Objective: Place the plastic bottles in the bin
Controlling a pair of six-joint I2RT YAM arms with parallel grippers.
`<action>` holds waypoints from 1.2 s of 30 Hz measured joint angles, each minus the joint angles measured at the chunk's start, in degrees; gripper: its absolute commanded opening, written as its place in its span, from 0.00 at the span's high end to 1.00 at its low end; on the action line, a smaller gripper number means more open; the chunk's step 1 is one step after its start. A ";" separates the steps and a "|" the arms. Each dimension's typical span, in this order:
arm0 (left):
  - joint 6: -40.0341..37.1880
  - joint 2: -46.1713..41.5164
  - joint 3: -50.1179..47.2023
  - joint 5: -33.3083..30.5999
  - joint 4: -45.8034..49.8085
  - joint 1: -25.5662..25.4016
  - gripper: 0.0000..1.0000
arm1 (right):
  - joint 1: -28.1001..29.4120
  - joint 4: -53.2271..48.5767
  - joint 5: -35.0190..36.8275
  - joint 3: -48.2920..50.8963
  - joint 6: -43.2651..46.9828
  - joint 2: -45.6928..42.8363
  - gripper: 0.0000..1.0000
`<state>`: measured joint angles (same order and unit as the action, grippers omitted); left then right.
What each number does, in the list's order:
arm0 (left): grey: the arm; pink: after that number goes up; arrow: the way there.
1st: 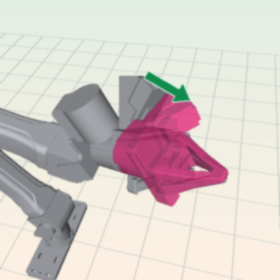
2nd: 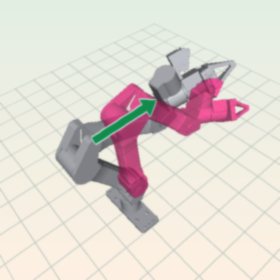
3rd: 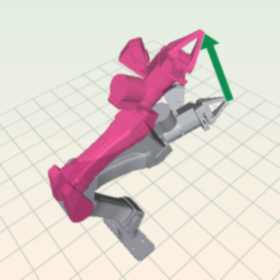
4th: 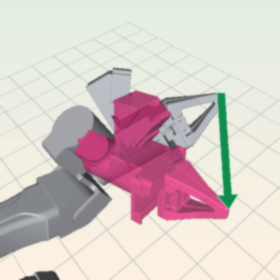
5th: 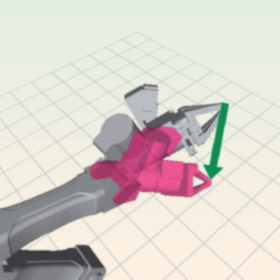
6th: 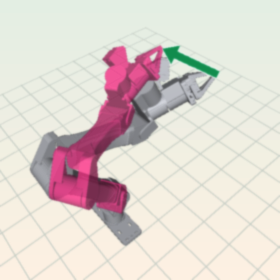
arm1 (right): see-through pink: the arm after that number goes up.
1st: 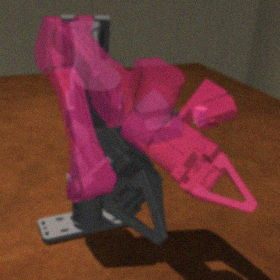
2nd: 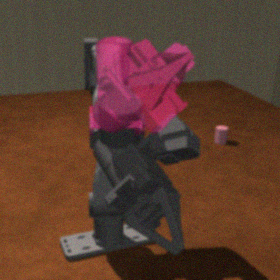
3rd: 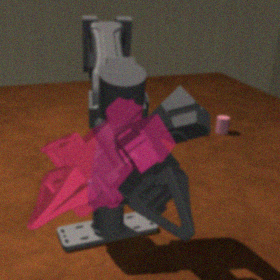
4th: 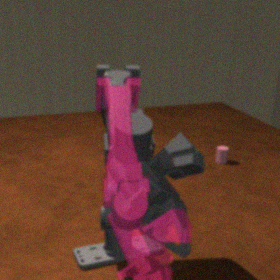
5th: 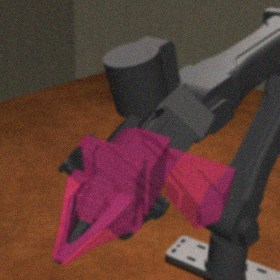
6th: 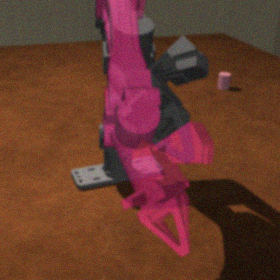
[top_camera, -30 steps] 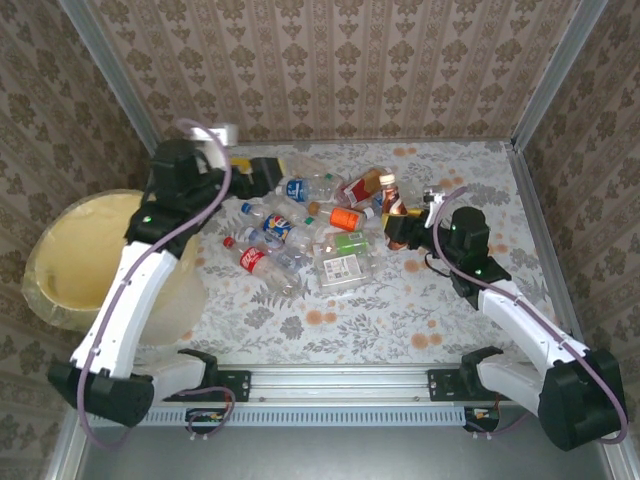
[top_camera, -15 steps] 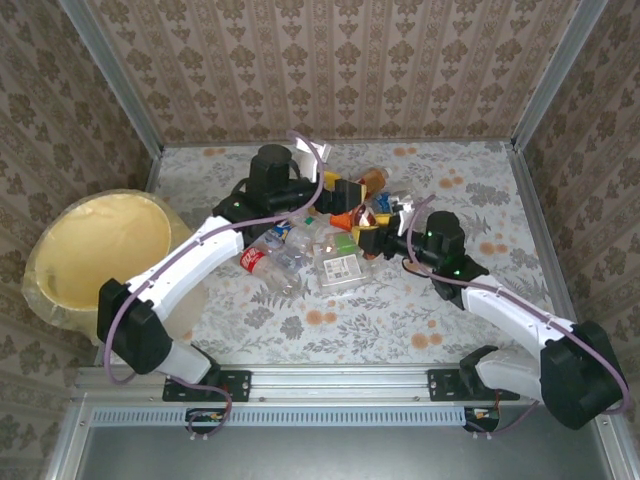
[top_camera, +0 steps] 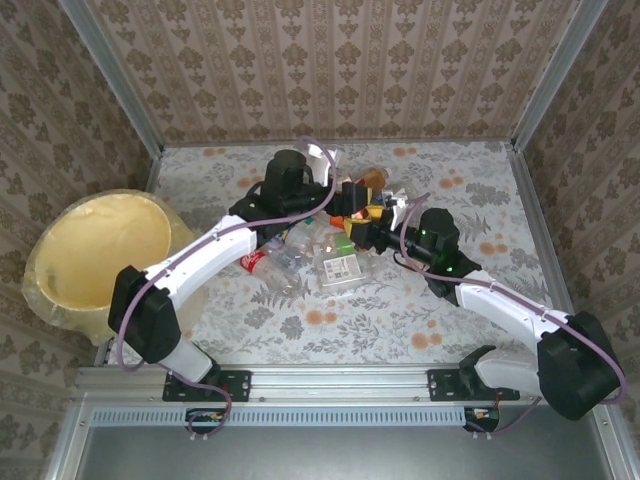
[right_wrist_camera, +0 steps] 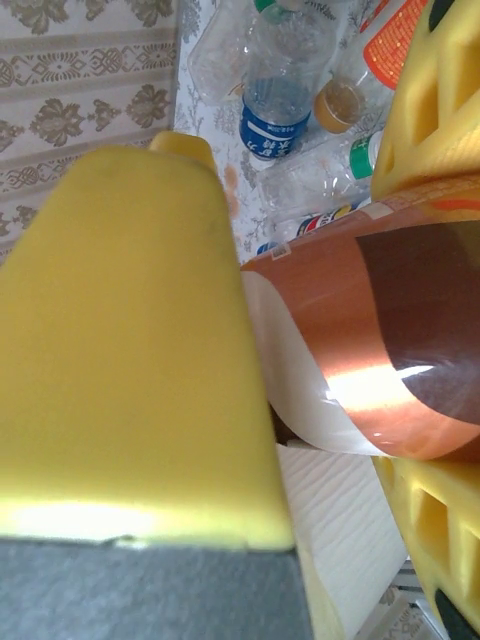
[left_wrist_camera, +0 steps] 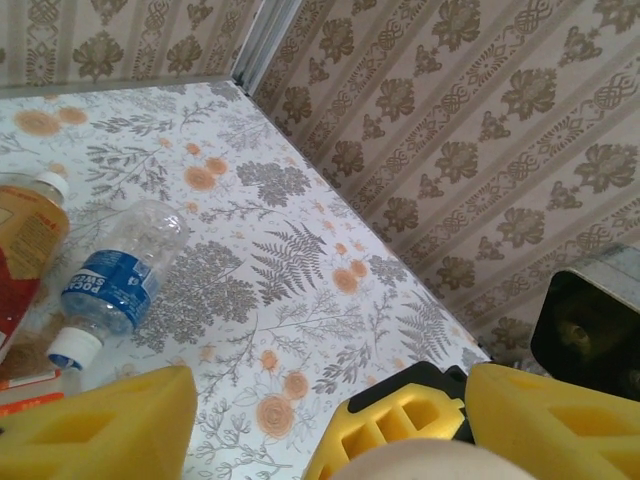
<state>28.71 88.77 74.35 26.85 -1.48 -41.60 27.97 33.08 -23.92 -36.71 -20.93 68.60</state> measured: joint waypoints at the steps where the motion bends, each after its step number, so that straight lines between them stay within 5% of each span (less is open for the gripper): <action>1: 0.46 0.11 -0.26 0.48 -0.59 0.00 0.43 | 0.02 -0.22 0.15 -0.02 0.00 0.00 0.57; 8: 1.18 0.13 -0.81 1.73 -2.25 -0.07 0.54 | 0.04 -2.16 0.20 -0.68 0.02 0.04 0.46; 20: 1.33 0.11 -1.25 -6.47 0.17 -0.07 0.59 | 0.04 -10.12 -2.05 -2.32 2.21 -1.14 0.00; 26: 1.33 -0.39 -1.53 -11.28 2.71 1.64 0.59 | 0.04 -15.02 0.96 -2.38 4.31 -6.34 0.00; 36: 1.18 -3.80 -2.36 -17.49 6.12 3.15 0.59 | 0.04 -16.13 17.05 -1.53 5.07 -11.65 0.00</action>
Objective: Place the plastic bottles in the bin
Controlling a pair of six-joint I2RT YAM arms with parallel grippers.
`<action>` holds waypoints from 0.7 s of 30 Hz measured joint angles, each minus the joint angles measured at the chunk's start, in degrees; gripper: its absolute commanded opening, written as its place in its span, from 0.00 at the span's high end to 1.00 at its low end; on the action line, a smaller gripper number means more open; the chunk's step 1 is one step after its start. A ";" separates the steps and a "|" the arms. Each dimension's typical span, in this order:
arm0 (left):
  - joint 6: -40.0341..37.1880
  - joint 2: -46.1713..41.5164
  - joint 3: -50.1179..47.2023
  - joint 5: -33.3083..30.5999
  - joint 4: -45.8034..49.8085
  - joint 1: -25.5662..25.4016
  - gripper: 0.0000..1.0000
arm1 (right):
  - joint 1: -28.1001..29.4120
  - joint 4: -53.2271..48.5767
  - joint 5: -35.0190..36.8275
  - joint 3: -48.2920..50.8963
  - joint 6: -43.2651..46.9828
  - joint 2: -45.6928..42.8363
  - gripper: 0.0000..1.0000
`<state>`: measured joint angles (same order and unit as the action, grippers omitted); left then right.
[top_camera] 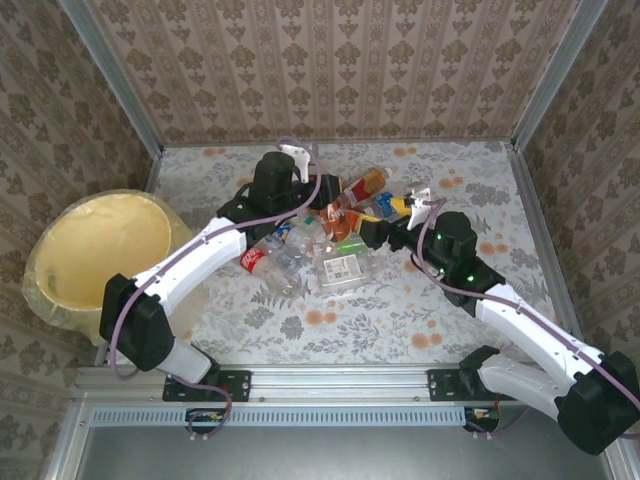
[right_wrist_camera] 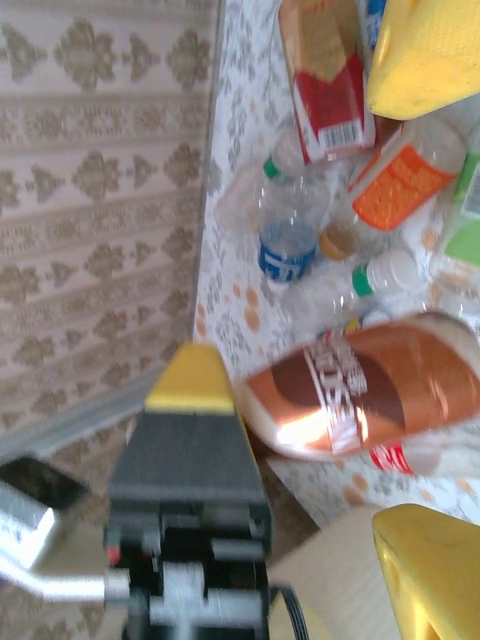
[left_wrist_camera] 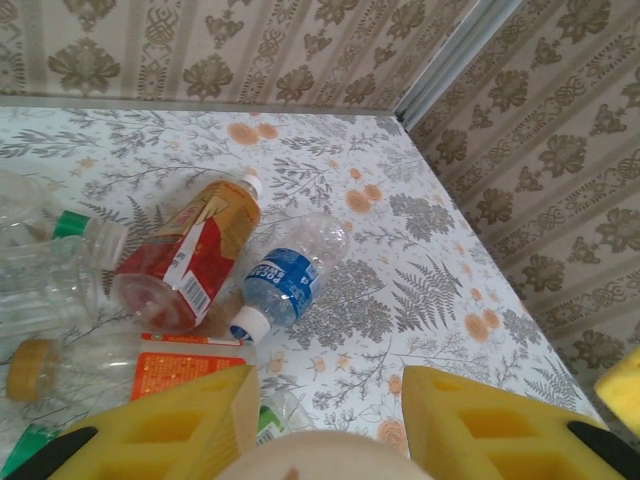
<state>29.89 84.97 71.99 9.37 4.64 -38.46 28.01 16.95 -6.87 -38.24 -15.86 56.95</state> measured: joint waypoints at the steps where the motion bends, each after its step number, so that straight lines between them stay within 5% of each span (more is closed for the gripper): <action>1: -0.11 -0.35 -0.09 -0.50 0.31 0.26 0.59 | 0.00 -0.39 1.75 0.13 -0.20 0.00 0.00; 9: -2.38 -5.49 -0.02 -4.26 6.25 2.69 0.58 | -0.55 -2.43 10.73 0.72 -2.25 1.55 0.00; 21: -11.19 -18.43 8.00 -14.08 21.64 4.92 0.58 | -1.40 -2.62 14.53 2.40 -4.37 2.82 0.00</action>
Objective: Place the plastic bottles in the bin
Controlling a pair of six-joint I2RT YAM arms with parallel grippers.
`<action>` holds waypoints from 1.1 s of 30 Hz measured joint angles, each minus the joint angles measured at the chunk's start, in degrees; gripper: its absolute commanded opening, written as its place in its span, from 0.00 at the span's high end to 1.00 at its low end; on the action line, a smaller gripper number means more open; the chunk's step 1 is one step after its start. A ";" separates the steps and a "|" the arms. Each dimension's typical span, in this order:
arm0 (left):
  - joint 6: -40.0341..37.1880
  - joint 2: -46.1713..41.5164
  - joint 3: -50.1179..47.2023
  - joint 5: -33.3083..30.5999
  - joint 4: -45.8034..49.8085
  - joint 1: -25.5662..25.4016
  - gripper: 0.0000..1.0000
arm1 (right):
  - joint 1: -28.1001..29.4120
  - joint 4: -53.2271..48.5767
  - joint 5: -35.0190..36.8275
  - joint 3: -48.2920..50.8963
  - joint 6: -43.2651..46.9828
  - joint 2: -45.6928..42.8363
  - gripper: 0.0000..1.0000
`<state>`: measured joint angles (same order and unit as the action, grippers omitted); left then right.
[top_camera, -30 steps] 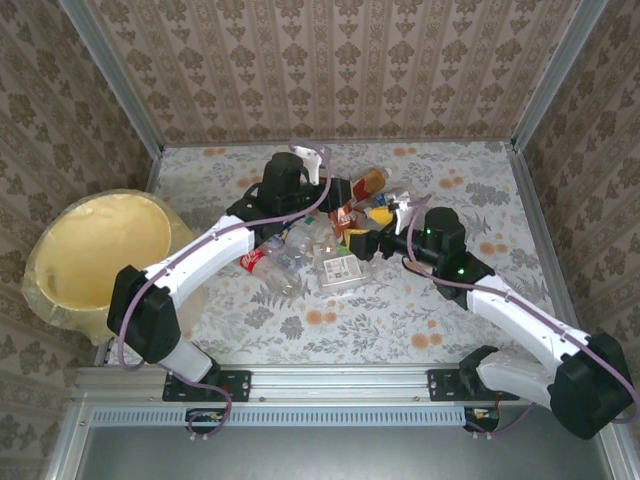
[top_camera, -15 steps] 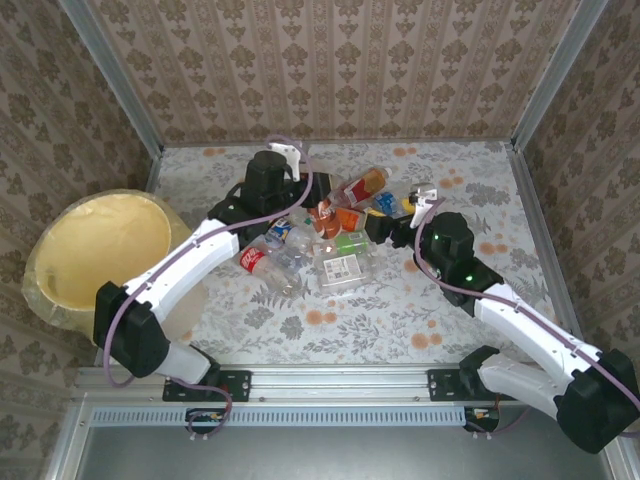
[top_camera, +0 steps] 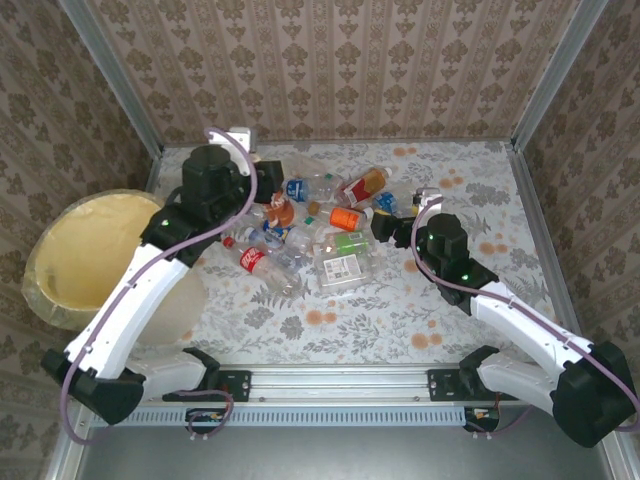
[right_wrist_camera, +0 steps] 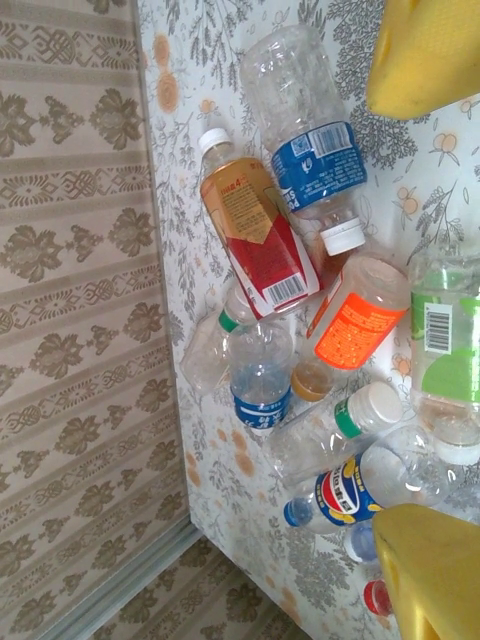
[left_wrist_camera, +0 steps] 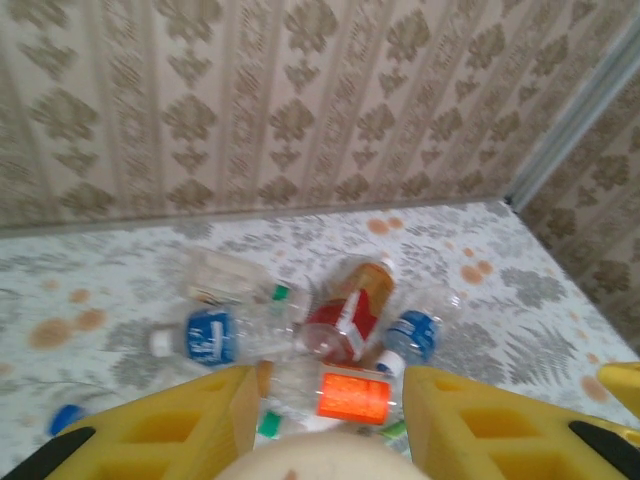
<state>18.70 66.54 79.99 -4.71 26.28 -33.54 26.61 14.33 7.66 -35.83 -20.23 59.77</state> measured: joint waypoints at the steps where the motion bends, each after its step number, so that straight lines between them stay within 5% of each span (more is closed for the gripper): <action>1: -1.01 -0.59 1.11 -1.31 1.55 0.28 0.58 | -0.13 0.02 0.17 0.07 -0.20 0.02 0.00; 9: -7.63 -1.44 13.22 -15.39 14.71 0.59 0.58 | -1.11 0.87 0.81 1.01 -2.43 0.09 0.00; 14: -10.86 -1.40 17.14 -29.92 20.59 0.83 0.57 | -1.31 1.14 1.22 1.97 -3.32 0.02 0.00; 18: -11.91 -1.05 17.66 -36.87 24.76 5.07 0.56 | -1.40 1.99 2.49 3.50 -4.02 -1.40 0.00; 24: -11.32 -1.07 17.00 -35.50 29.33 21.33 0.56 | -1.79 2.19 4.02 5.44 -4.26 -3.63 0.00; 33: -9.70 -2.21 11.04 -17.86 35.93 46.51 0.56 | -2.25 2.14 4.39 5.46 -4.00 -4.00 0.00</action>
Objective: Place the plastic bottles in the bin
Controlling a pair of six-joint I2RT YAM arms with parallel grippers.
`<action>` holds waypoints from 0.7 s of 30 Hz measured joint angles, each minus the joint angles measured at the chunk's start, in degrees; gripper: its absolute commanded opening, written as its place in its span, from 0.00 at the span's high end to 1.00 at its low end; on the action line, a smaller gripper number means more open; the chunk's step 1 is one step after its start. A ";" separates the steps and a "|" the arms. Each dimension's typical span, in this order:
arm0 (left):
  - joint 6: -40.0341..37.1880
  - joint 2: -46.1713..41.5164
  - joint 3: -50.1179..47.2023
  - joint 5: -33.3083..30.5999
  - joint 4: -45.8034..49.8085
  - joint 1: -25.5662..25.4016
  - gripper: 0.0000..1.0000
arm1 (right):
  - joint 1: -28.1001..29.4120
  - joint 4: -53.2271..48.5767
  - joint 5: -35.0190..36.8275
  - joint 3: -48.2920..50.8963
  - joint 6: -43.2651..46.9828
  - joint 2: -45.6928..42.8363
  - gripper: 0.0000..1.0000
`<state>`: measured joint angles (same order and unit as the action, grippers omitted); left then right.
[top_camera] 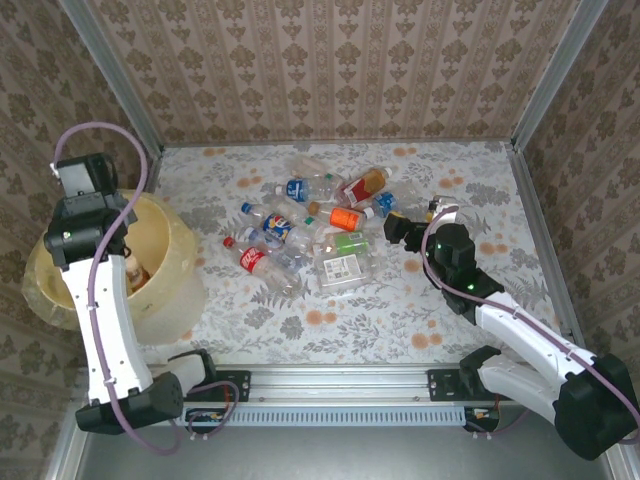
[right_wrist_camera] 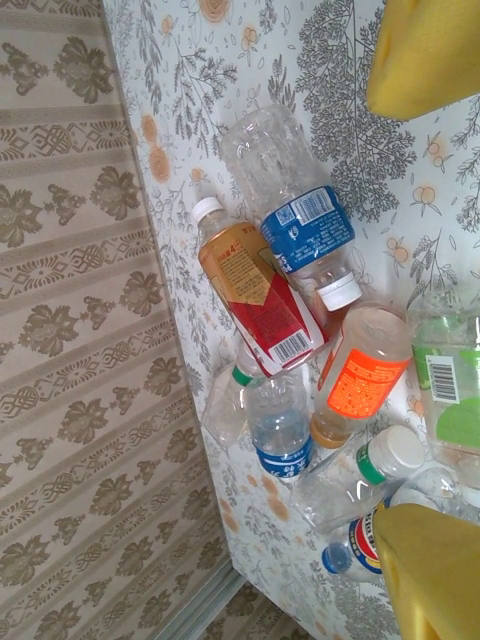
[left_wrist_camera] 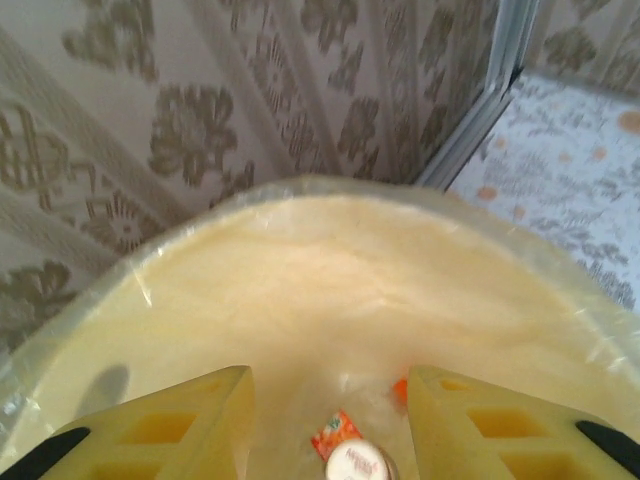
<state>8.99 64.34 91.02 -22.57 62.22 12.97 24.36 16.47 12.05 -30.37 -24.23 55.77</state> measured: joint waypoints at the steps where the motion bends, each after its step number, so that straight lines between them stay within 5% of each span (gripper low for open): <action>1: 0.00 0.00 -0.85 1.70 0.24 1.97 0.56 | -0.04 -0.02 0.00 0.00 0.04 0.11 0.00; 7: 0.44 0.76 -6.36 9.79 0.39 9.68 0.52 | -0.11 -0.42 0.00 -0.02 0.31 1.27 0.00; 21: 3.13 -2.25 -7.96 17.42 -0.13 8.20 0.44 | -0.70 -2.82 0.31 -0.46 -0.28 2.56 0.00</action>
<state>12.12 62.08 83.07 -5.15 62.08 21.17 23.66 13.65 12.36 -30.83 -24.51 58.33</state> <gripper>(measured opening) 0.559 0.999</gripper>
